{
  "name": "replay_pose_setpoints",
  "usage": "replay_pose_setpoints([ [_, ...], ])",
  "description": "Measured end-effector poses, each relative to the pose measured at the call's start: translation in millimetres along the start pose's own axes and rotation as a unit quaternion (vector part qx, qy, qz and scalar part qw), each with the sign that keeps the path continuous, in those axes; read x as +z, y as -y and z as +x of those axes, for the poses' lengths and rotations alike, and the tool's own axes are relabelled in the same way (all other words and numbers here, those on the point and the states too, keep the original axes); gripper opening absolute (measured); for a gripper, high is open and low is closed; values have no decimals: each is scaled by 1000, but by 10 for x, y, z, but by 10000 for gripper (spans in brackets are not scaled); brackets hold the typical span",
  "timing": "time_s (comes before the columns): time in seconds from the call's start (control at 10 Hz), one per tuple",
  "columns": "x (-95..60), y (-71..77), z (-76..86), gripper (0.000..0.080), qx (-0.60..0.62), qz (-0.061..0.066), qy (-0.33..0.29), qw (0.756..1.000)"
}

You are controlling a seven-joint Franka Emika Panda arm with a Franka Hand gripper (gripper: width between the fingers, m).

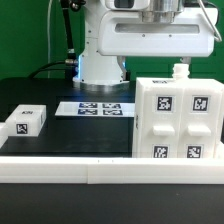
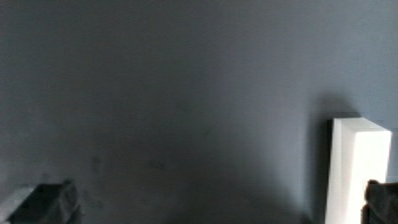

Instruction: Assemble cabinet

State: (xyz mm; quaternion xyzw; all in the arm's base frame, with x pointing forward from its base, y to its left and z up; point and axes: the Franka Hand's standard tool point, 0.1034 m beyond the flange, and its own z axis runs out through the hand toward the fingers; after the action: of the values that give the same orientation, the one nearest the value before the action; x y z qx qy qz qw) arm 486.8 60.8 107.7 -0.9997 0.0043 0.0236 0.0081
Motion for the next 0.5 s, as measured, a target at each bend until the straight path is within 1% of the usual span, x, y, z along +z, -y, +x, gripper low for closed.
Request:
replay_pose_setpoints([
  [0.4, 3, -11, 2, 797, -2, 0, 0, 1000],
  [0.5, 9, -119, 8, 797, -18, -1, 0, 1000],
])
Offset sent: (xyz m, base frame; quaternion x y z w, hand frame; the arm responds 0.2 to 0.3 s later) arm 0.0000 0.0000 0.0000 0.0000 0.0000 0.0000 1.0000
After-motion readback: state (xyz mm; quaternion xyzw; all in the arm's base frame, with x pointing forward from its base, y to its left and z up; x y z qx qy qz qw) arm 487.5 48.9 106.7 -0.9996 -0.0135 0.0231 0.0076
